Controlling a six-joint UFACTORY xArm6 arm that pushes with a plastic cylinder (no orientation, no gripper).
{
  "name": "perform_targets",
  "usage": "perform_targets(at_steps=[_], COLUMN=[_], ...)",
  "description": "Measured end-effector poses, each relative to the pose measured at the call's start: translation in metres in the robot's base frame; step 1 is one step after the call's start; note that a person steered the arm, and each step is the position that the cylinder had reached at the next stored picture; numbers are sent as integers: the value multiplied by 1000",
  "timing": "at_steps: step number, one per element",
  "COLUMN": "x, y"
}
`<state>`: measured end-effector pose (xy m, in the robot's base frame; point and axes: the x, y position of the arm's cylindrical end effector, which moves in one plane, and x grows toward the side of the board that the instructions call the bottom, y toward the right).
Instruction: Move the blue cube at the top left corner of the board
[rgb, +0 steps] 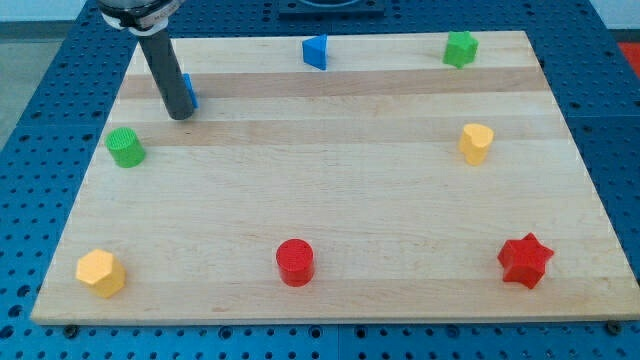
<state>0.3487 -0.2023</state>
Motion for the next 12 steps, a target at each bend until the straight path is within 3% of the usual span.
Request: perform_targets(at_steps=[6,8,12], x=[-64,-44,-80], y=[-4,-30,-24])
